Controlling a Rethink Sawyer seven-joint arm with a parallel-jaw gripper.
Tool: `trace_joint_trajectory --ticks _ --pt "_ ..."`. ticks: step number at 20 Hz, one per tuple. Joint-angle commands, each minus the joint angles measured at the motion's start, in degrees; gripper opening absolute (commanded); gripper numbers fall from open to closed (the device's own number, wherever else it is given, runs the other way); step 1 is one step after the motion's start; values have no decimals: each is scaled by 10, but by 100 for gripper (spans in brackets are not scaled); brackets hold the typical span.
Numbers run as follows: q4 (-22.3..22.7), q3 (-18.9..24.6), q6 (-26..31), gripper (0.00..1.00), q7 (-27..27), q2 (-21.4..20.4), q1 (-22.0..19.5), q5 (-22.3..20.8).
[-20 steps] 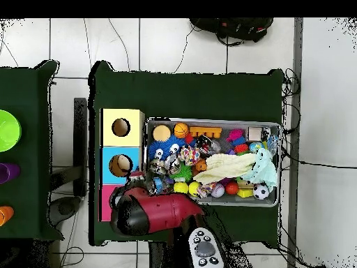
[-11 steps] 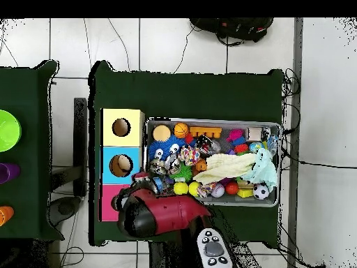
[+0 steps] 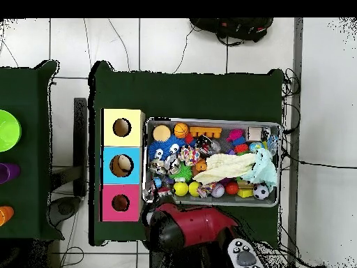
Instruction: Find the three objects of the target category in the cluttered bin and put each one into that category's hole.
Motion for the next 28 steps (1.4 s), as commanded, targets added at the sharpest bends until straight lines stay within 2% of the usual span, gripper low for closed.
trace_joint_trajectory --ticks 1,5,8,11,16,20,24,28 --pt "7 32 -21 100 -67 35 -5 -59" --pt "-26 -17 -72 100 -17 65 61 -57" --pt "-51 -42 -71 100 5 76 102 -31" --pt "-63 -46 -59 100 7 77 114 -13" --pt "-74 -61 -59 100 -5 84 116 -21" --pt "-67 -59 -75 100 -8 86 105 -29" --pt "-53 -36 -77 100 -13 77 75 -34" --pt "-42 6 -64 100 -25 70 24 -38"
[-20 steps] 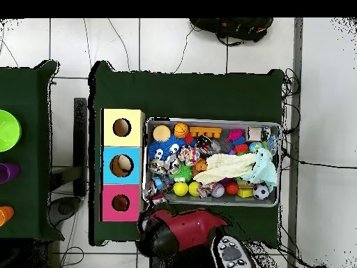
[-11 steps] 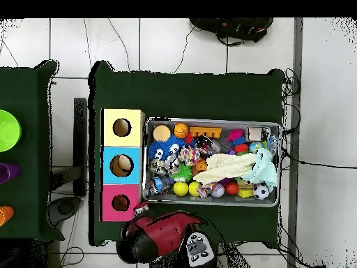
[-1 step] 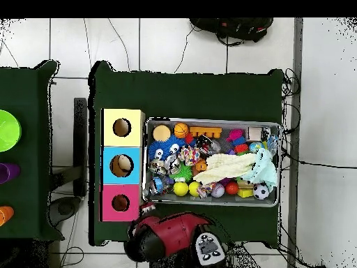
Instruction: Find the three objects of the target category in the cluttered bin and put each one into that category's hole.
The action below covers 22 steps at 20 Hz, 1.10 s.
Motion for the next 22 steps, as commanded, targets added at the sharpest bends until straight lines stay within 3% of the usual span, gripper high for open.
trace_joint_trajectory --ticks 1,8,14,22 --pt "-40 63 -30 100 -28 4 -74 -10" --pt "-17 163 26 100 -62 -13 -182 -2" --pt "-39 168 49 100 -61 -11 -183 7" --pt "-66 157 64 100 -42 -7 -152 30"
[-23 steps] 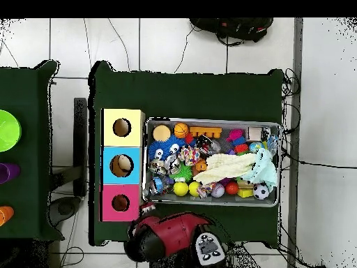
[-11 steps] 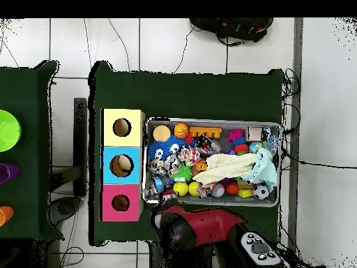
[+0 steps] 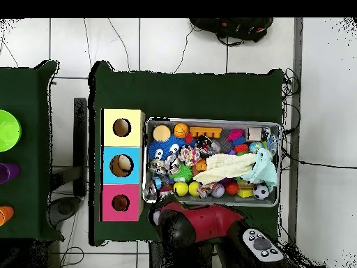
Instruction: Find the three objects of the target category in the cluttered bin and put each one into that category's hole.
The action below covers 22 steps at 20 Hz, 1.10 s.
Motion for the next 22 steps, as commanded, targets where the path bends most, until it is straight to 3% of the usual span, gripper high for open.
trace_joint_trajectory --ticks 1,6,14,22 --pt "-69 43 58 100 -39 1 19 27" --pt "-76 17 45 100 -25 4 53 32" --pt "-113 -62 8 100 3 28 135 34" --pt "-132 -93 10 100 5 40 166 52"
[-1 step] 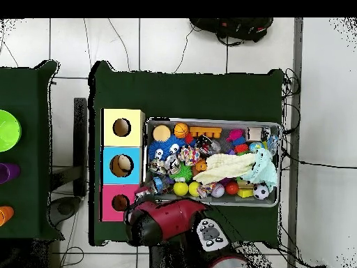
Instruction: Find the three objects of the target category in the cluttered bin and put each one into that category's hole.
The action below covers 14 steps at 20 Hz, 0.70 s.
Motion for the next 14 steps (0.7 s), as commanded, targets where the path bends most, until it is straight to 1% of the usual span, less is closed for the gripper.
trace_joint_trajectory --ticks 1,5,11,14 --pt "-89 -30 9 100 4 26 8 33" --pt "-86 -30 1 100 -2 28 6 30" --pt "-67 -27 -18 100 1 23 1 23" --pt "-58 -22 -21 100 -4 21 -10 16"
